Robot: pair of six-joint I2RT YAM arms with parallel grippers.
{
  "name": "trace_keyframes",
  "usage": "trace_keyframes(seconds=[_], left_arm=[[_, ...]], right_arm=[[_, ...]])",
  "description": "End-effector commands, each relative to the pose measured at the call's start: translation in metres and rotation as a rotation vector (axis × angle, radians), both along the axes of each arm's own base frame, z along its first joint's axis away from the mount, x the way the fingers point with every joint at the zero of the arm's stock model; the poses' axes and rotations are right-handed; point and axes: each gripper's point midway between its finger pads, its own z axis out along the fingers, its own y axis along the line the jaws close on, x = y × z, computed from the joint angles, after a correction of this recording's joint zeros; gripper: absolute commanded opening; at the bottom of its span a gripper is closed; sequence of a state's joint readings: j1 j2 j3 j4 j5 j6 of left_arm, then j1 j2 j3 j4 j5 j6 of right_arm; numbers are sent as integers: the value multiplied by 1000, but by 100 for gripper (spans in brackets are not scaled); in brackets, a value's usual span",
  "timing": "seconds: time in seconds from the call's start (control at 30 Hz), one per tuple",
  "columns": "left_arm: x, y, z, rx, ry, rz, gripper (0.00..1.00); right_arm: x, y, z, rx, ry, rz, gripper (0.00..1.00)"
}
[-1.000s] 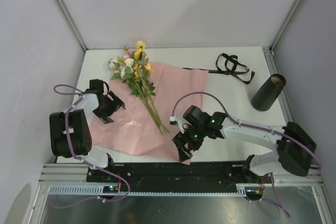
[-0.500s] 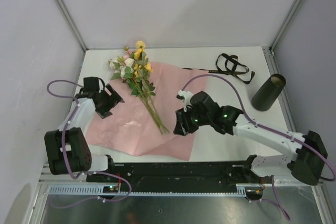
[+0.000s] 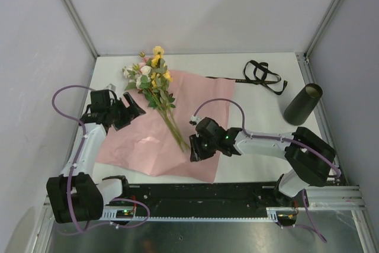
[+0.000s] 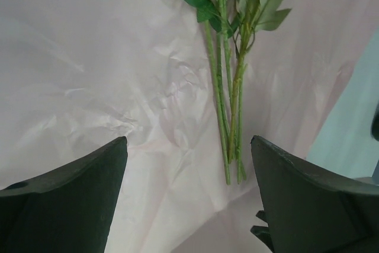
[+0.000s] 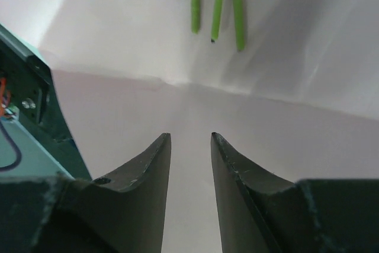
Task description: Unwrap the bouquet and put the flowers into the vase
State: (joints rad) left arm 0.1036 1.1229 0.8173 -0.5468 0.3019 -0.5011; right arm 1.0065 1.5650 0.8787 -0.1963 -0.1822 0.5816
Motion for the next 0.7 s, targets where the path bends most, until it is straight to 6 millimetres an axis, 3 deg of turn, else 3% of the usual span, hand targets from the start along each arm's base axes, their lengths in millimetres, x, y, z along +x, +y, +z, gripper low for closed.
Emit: trace_keyframes(seconds=[0.0,0.2,0.4,0.5,0.67], left_arm=[[0,-10,10,-10,-64,-73,90],[-1,-10,10,-5,-67,-71,90],[1,-7,13,8,-74,-52,90],[-3,-10,18,-1,-94,-67,90],[-17,-10,21,29,-137,-68,99]], right_arm=[[-2,-1,-17,-25,-25,-44,38],[-8,-25,-44,-166,-98,-86,35],[-6,-35,-45,-245,-204,-134,33],[-2,-31,-25,-210,-248,-157,33],[21,-5,38,-42,-342,-178,35]])
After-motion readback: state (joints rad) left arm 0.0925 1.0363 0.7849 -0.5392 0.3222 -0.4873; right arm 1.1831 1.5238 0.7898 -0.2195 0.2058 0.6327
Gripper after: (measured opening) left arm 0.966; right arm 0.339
